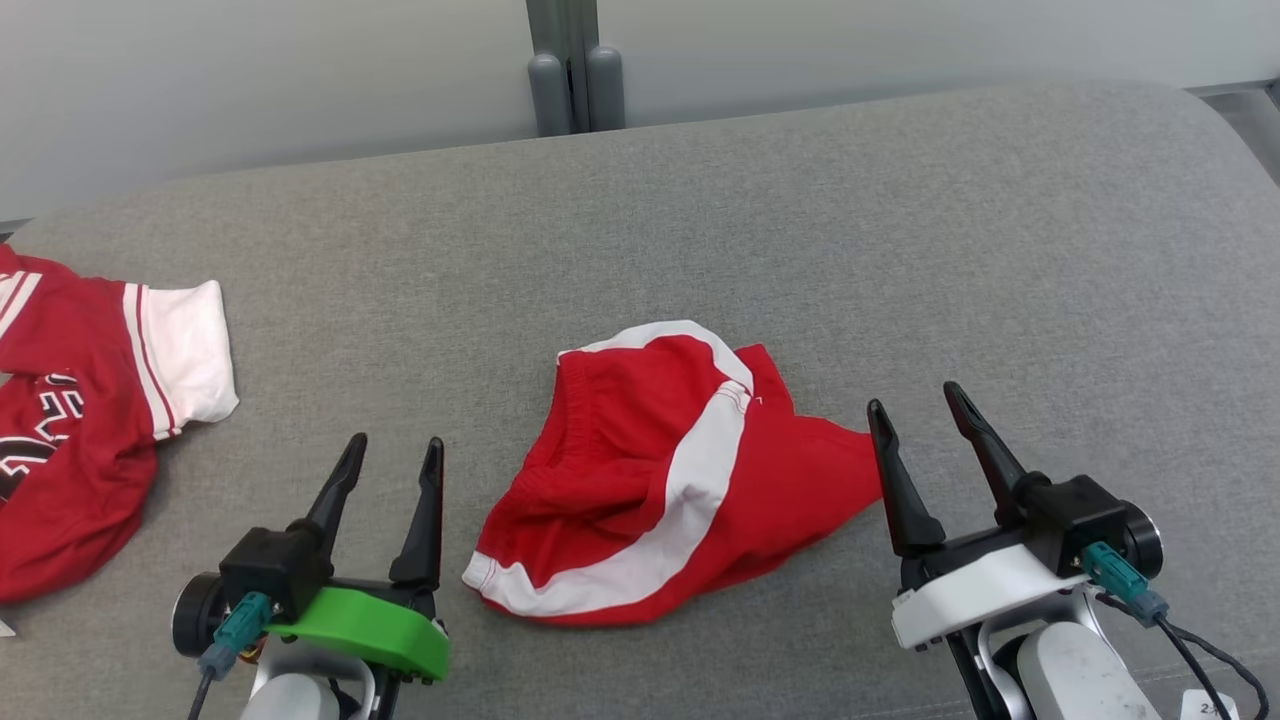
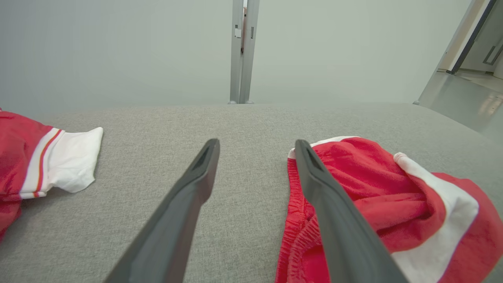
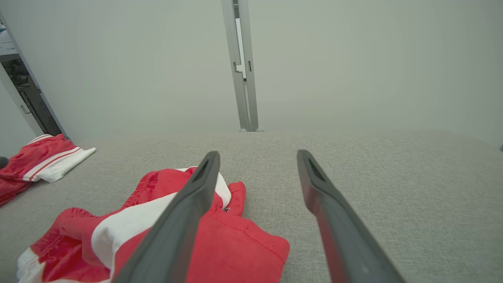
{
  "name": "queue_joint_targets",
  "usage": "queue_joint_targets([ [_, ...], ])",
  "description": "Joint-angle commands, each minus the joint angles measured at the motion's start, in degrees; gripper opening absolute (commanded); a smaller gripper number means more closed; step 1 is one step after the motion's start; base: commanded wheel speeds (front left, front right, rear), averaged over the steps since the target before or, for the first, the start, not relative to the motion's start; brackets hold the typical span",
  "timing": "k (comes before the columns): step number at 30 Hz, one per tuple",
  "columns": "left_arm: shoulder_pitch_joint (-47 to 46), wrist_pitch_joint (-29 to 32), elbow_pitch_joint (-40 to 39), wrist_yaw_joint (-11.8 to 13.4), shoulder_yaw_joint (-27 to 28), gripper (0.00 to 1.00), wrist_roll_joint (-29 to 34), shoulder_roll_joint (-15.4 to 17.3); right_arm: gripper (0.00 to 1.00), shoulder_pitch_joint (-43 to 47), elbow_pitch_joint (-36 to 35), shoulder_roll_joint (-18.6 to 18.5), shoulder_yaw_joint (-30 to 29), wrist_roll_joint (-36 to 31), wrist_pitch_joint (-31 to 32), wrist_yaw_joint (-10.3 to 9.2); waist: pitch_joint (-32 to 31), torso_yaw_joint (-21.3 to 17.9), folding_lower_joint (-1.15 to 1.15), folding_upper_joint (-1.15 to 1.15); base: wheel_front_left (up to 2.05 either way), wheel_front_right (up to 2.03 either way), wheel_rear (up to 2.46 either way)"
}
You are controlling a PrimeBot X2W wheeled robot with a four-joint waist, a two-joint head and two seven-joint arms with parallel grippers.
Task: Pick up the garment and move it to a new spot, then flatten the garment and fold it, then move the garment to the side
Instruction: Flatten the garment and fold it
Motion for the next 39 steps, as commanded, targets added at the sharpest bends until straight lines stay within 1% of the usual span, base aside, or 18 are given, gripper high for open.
queue_joint_targets([
  [1, 1.05, -0.03, -0.40, -0.30, 1.07, 1.00, 1.08, -0.17, 1.00, -1.03, 0.84, -0.48, 0.35, 0.36, -0.17, 0.01, -0.63, 0.77, 0.00, 0.00, 0.00, 0.00, 0.00],
  [8, 3.17, -0.03, -1.72, -1.12, 4.82, 1.00, 3.11, -0.93, 1.00, -2.81, 4.03, -0.95, 1.32, 0.92, -0.17, 0.01, -1.68, 2.49, 0.00, 0.00, 0.00, 0.00, 0.00],
  [17, 5.33, -0.03, -3.70, -1.70, 9.36, 1.00, 4.91, -2.71, 1.00, -1.80, 4.98, -0.88, 1.42, 1.48, -0.17, 0.01, -2.51, 3.31, 0.00, 0.00, 0.00, 0.00, 0.00],
  [21, 5.82, -0.03, -4.17, -2.09, 10.31, 1.00, 5.65, -3.56, 1.00, -4.61, 6.54, -1.66, 3.44, 1.53, -0.17, 0.01, -2.37, 3.63, 0.00, 0.00, 0.00, 0.00, 0.00],
  [28, 5.13, -0.03, -4.10, -2.58, 10.66, 1.00, 6.49, -4.50, 1.00, -13.21, 14.48, -2.37, 8.10, 1.50, 2.28, 0.01, -1.44, 5.47, 0.00, 0.00, 0.00, 0.00, 0.00],
  [35, 4.10, -0.03, -3.71, -2.85, 10.98, 1.00, 6.58, -5.26, 1.00, -20.46, 26.14, -2.18, 11.94, 3.88, 8.47, 0.01, -0.25, 8.06, 0.00, 0.00, 0.00, 0.00, 0.00],
  [39, 3.56, -0.03, -3.37, -3.03, 11.36, 1.00, 6.54, -5.54, 1.00, -23.02, 32.05, -2.26, 13.81, 5.43, 10.22, 0.01, 0.56, 9.22, 0.00, 0.00, 0.00, 0.00, 0.00],
])
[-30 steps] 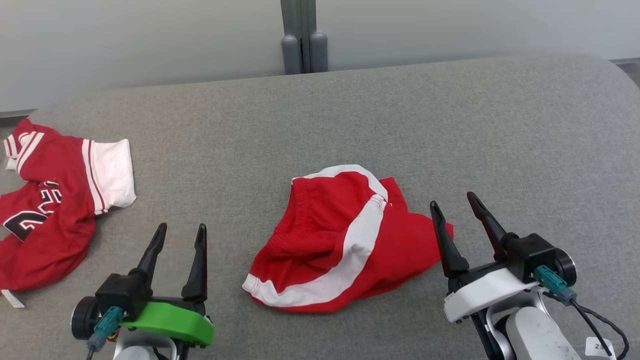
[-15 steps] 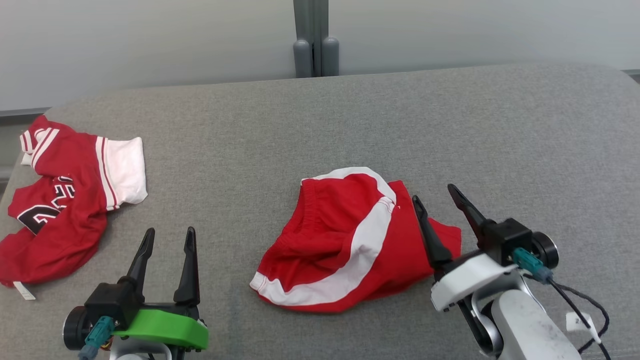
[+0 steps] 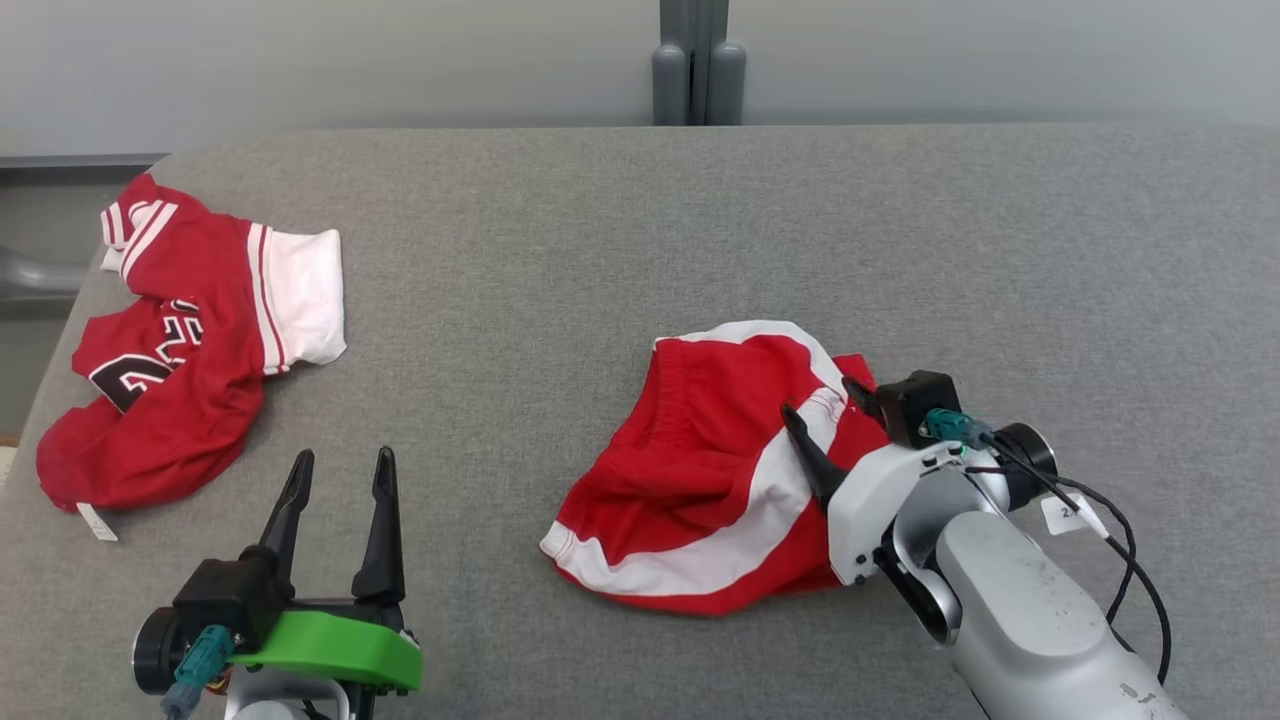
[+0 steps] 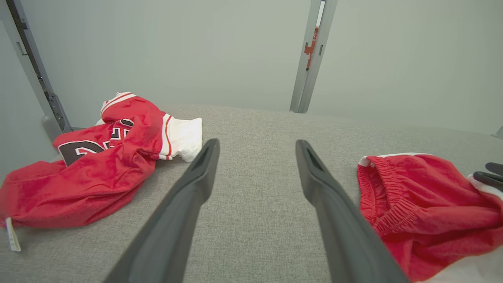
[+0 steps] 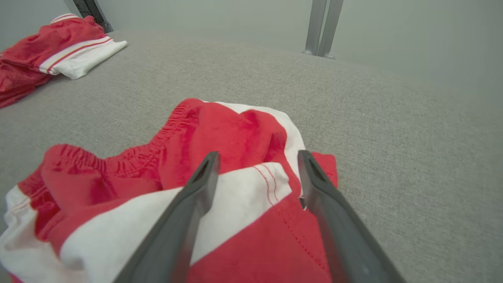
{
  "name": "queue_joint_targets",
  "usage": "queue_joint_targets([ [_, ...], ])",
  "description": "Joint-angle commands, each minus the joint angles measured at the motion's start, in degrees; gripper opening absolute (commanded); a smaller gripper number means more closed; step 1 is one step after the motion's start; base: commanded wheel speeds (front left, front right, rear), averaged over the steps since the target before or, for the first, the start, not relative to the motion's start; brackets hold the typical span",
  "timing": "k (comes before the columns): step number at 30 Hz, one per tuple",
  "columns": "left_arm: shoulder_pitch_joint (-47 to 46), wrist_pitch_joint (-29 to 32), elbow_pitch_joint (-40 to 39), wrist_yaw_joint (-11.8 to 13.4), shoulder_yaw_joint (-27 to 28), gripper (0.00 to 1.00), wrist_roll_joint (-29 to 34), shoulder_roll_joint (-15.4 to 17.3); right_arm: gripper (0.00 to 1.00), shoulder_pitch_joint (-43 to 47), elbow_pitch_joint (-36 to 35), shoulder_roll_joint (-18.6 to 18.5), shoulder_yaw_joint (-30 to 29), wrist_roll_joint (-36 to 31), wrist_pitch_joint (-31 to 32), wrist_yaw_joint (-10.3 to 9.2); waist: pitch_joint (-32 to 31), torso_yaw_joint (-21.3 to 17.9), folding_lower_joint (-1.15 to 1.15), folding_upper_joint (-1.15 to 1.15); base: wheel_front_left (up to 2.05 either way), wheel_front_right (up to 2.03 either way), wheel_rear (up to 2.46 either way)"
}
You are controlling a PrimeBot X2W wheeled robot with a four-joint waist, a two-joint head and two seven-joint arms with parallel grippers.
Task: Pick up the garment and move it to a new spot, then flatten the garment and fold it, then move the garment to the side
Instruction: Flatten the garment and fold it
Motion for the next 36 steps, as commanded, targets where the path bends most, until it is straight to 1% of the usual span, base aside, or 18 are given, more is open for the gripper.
queue_joint_targets([
  [1, -0.92, -0.02, 0.22, -0.30, 0.20, 1.00, 0.21, -0.27, 1.00, -0.92, 1.68, -0.21, 0.61, 0.73, 0.64, 0.01, 0.87, 0.88, 0.00, 0.00, 0.00, 0.00, 0.00],
  [4, -1.34, -0.03, 0.20, -0.40, 0.16, 1.00, 0.29, -0.36, 1.00, -2.37, 5.35, -0.11, 1.84, 2.37, 2.20, 0.01, 1.57, 1.37, 0.00, 0.00, 0.00, 0.00, 0.00],
  [5, -1.42, -0.03, 0.17, -0.40, 0.19, 1.00, 0.28, -0.38, 0.87, -2.78, 6.11, -0.02, 1.96, 3.09, 2.37, 0.01, 1.76, 1.44, 0.00, 0.00, 0.00, 0.00, 0.00],
  [6, -1.54, -0.02, 0.15, -0.32, 0.24, 1.00, 0.27, -0.43, 0.18, -3.20, 7.04, 0.05, 2.18, 3.62, 2.80, 0.01, 1.98, 1.49, 0.00, 0.00, 0.00, 0.00, 0.00],
  [7, -1.65, -0.02, 0.16, -0.33, 0.30, 1.00, 0.26, -0.48, 0.00, -3.43, 7.73, 0.06, 2.41, 4.01, 2.90, 0.01, 2.12, 1.50, 0.00, 0.00, 0.00, 0.00, 0.00],
  [14, -1.50, -0.02, 0.31, -0.36, 0.95, 1.00, 0.35, -0.72, 0.00, -5.28, 9.02, -0.36, 3.51, 5.72, -3.14, 0.01, 2.00, 0.15, 0.00, 0.00, 0.00, 0.00, 0.00],
  [18, -1.36, -0.02, 0.22, -0.38, 1.42, 1.00, 0.53, -0.76, 0.00, -6.46, 8.22, -1.09, 3.16, 5.58, -7.19, 0.01, 1.59, -1.32, 0.00, 0.00, 0.00, 0.00, 0.00],
  [22, -1.34, -0.02, -0.11, -0.39, 1.92, 1.00, 0.61, -0.81, 0.00, -7.12, 6.20, -2.18, 2.26, 4.77, -9.32, 0.01, 1.47, -2.80, 0.00, 0.00, 0.00, 0.00, 0.00],
  [26, -0.98, -0.02, -0.33, -0.40, 2.05, 1.00, 0.46, -0.85, 0.00, -4.70, 1.80, -3.55, -0.46, 3.46, -10.19, 0.01, 1.39, -3.99, 0.00, 0.00, 0.00, 0.00, 0.00],
  [28, -0.53, -0.03, -0.49, -0.40, 2.08, 1.00, 0.45, -0.87, 0.00, -2.51, -2.23, -4.45, -2.75, 2.36, -10.20, 0.01, 1.37, -4.53, 0.00, 0.00, 0.00, 0.00, 0.00],
  [33, 0.14, -0.02, -0.51, -0.41, 2.22, 1.00, 0.36, -0.90, 0.00, 7.62, -12.42, -5.42, -8.50, 0.93, -10.21, 0.01, 1.12, -5.69, 0.00, 0.00, 0.00, 0.00, 0.00],
  [36, 0.40, -0.02, -0.62, -0.41, 2.37, 1.00, 0.25, -0.91, 0.00, 14.09, -17.12, -4.55, -11.85, 0.67, -10.22, 0.01, 0.87, -6.55, 0.00, 0.00, 0.00, 0.00, 0.00],
])
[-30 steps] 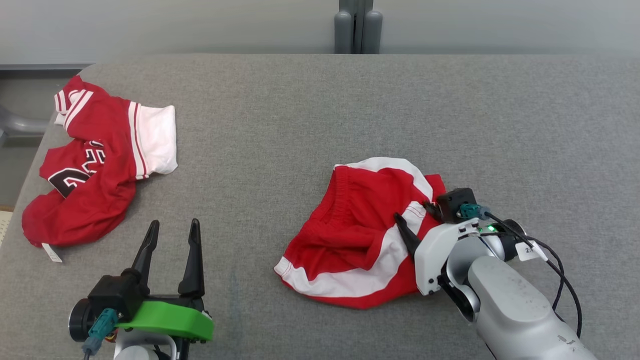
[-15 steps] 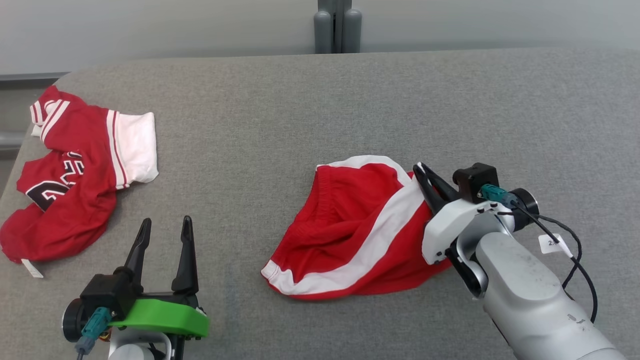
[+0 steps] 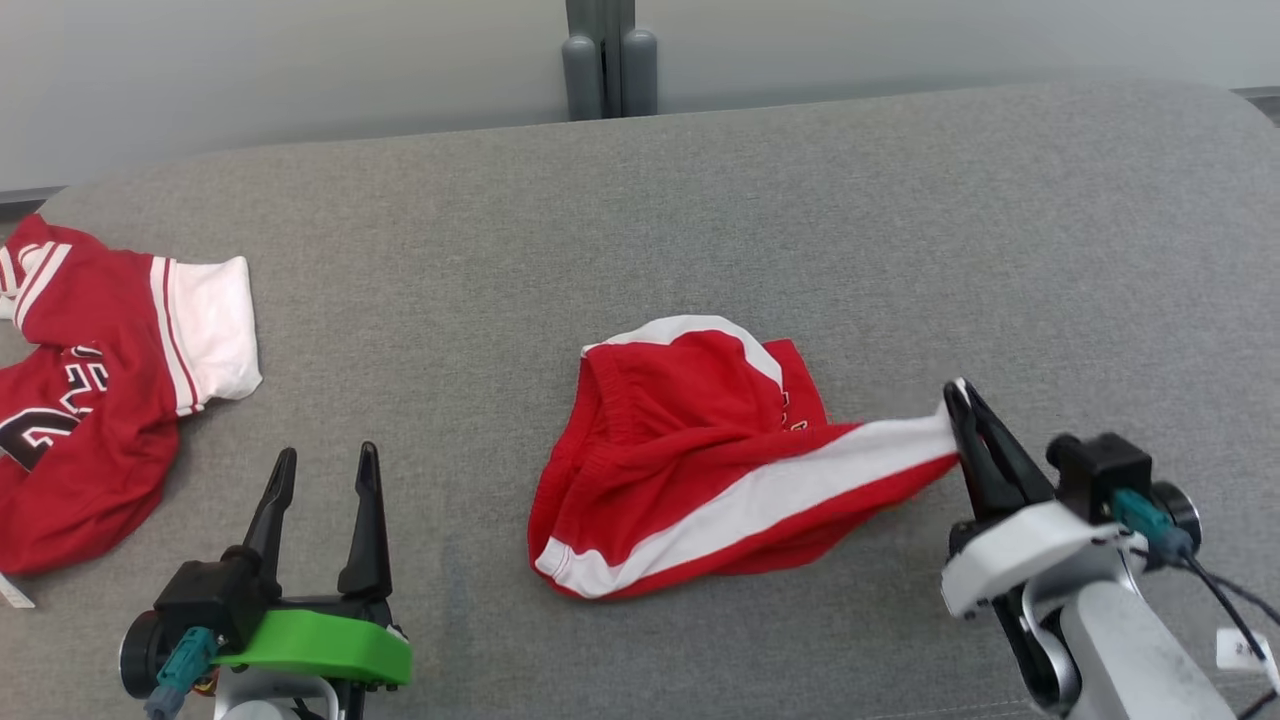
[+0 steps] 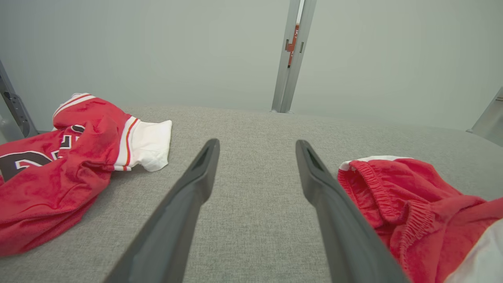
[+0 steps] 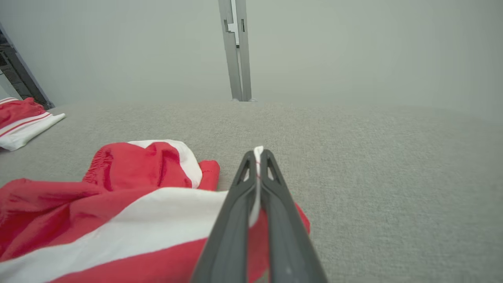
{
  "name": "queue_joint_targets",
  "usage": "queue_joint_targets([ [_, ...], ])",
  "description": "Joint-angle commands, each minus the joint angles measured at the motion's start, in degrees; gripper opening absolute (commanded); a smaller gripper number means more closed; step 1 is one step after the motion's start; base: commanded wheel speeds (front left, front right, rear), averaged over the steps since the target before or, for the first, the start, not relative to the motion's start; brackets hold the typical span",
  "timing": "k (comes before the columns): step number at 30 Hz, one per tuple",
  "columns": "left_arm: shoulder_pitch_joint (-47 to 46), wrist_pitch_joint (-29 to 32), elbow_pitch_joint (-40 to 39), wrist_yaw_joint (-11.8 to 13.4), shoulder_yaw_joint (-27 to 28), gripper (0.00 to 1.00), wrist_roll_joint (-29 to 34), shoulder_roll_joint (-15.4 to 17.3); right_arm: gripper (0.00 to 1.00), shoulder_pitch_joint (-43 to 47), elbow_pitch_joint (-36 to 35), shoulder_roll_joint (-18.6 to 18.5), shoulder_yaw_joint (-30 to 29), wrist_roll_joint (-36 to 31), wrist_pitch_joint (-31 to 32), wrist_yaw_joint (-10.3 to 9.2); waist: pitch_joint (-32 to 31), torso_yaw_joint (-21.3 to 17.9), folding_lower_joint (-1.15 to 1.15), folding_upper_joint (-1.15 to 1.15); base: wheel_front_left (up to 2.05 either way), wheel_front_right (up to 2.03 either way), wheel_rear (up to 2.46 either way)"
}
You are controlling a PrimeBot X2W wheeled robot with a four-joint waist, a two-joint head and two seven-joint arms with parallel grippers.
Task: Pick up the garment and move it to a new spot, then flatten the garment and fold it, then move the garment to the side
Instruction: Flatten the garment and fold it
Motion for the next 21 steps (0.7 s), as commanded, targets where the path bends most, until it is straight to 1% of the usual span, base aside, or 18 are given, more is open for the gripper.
queue_joint_targets([
  [1, 0.54, -0.02, -0.16, -0.15, 0.28, 1.00, -0.03, 0.04, 0.00, 3.04, -1.93, 0.59, -1.63, -0.15, -0.14, 0.01, -0.27, -0.90, 0.00, 0.00, 0.00, 0.00, 0.00],
  [5, 0.79, -0.02, -0.21, -0.15, 0.18, 1.00, -0.09, 0.04, 0.00, 8.72, -4.53, 2.37, -5.13, 0.45, -0.16, 0.01, -0.49, -2.38, 0.00, 0.00, 0.00, 0.00, 0.00],
  [6, 0.76, -0.02, -0.17, -0.15, 0.12, 1.00, -0.06, 0.04, 0.45, 9.25, -5.01, 2.75, -5.71, 0.54, -0.16, 0.01, -0.58, -2.68, 0.00, 0.00, 0.00, 0.00, 0.00],
  [7, 0.75, -0.02, -0.11, -0.15, 0.08, 1.00, 0.02, 0.05, 1.00, 9.89, -5.44, 3.28, -6.19, 1.00, -0.16, 0.01, -0.72, -2.99, 0.00, 0.00, 0.00, 0.00, 0.00],
  [13, 0.87, -0.02, 0.16, -0.15, -0.38, 1.00, 0.27, 0.05, 1.00, 11.58, -9.49, 4.55, -8.36, -0.07, -0.16, 0.01, -1.60, -3.66, 0.00, 0.00, 0.00, 0.00, 0.00],
  [21, 1.99, -0.02, -0.09, -0.15, 0.60, 1.00, 0.69, 0.04, 1.00, 13.17, -14.31, 4.83, -9.29, -2.67, -0.16, 0.01, -3.52, -2.76, 0.00, 0.00, 0.00, 0.00, 0.00],
])
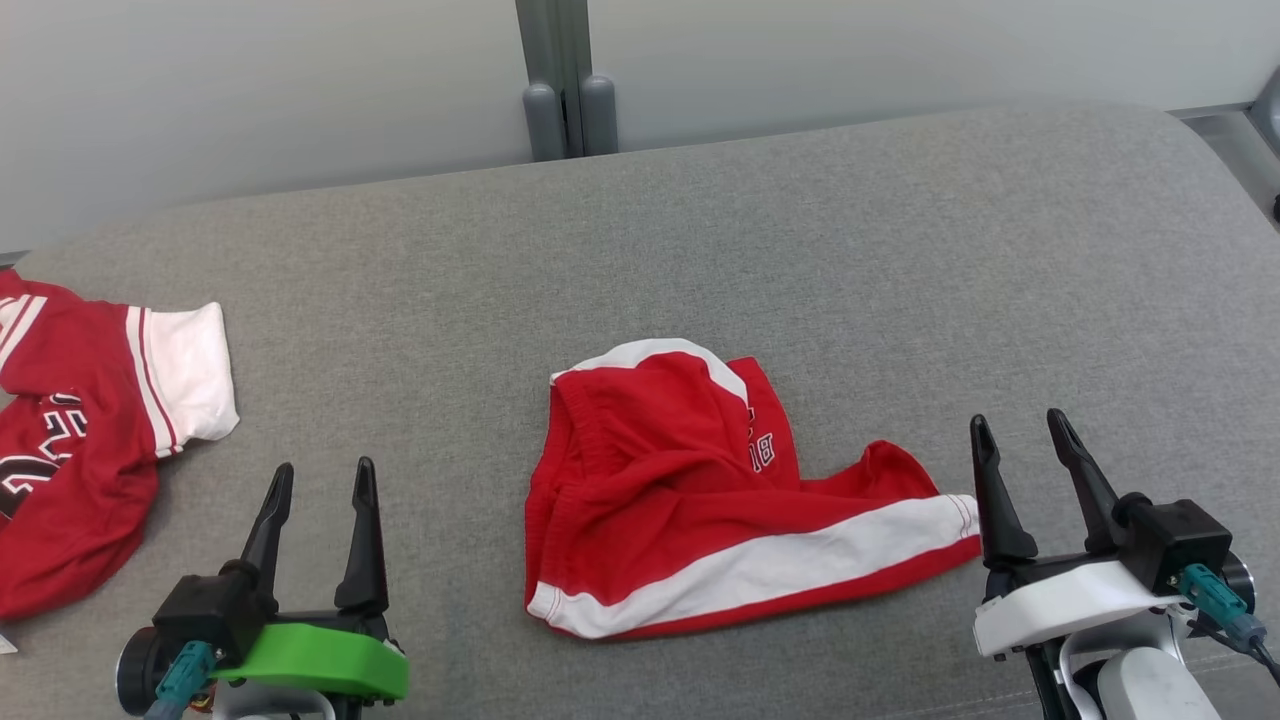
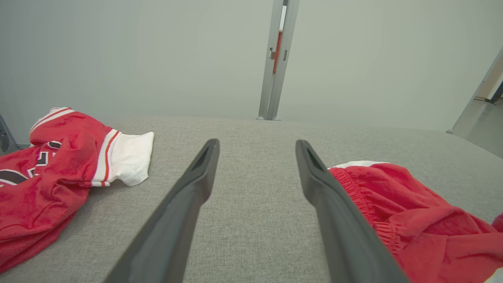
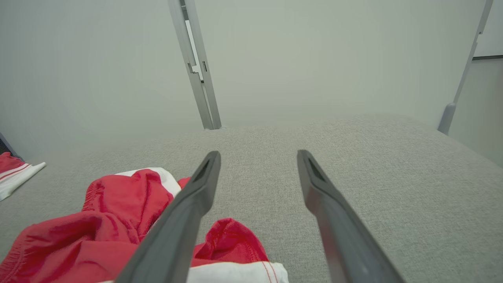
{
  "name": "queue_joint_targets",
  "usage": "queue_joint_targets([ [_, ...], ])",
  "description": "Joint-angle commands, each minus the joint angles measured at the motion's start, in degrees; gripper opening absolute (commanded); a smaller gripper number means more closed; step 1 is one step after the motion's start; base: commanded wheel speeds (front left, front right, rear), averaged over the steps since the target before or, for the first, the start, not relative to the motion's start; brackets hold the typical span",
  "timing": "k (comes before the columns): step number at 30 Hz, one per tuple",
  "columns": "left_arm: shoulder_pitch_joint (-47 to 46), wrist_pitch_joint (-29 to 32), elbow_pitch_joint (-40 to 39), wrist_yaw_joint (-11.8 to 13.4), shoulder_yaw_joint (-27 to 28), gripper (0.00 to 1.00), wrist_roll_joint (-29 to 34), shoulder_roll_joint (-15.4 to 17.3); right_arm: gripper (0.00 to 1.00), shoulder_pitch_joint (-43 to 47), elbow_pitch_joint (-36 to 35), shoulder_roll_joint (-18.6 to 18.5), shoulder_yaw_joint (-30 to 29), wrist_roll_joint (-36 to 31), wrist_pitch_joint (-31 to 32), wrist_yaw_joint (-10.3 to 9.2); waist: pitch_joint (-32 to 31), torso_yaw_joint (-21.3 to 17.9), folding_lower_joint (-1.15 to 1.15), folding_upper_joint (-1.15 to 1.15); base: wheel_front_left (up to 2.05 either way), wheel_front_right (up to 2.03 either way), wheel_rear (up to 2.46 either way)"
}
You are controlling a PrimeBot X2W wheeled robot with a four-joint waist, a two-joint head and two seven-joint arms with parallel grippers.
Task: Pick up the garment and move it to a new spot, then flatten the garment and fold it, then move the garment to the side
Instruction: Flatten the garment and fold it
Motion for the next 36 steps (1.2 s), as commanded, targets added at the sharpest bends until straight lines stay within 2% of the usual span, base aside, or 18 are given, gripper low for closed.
queue_joint_targets([
  [1, 1.02, -0.02, -0.13, -0.15, 0.49, 1.00, 0.48, 0.09, 1.00, 1.16, -0.61, 0.03, -0.02, -0.79, -0.17, 0.01, -0.70, 0.49, 0.00, 0.00, 0.00, 0.00, 0.00],
  [22, 4.62, -0.02, -0.71, 0.04, 5.27, 1.00, 1.95, 2.45, 1.00, 5.58, -4.23, -0.70, 3.49, -1.42, -0.16, 0.01, -3.79, 3.08, 0.00, 0.00, 0.00, 0.00, 0.00],
  [36, 5.34, 0.36, -0.41, 0.00, 4.12, 1.00, 0.60, 3.06, 1.00, 6.14, -4.77, -0.49, 3.11, -1.07, 0.71, 0.01, -3.85, 3.53, 0.00, 0.00, 0.00, 0.00, 0.00],
])
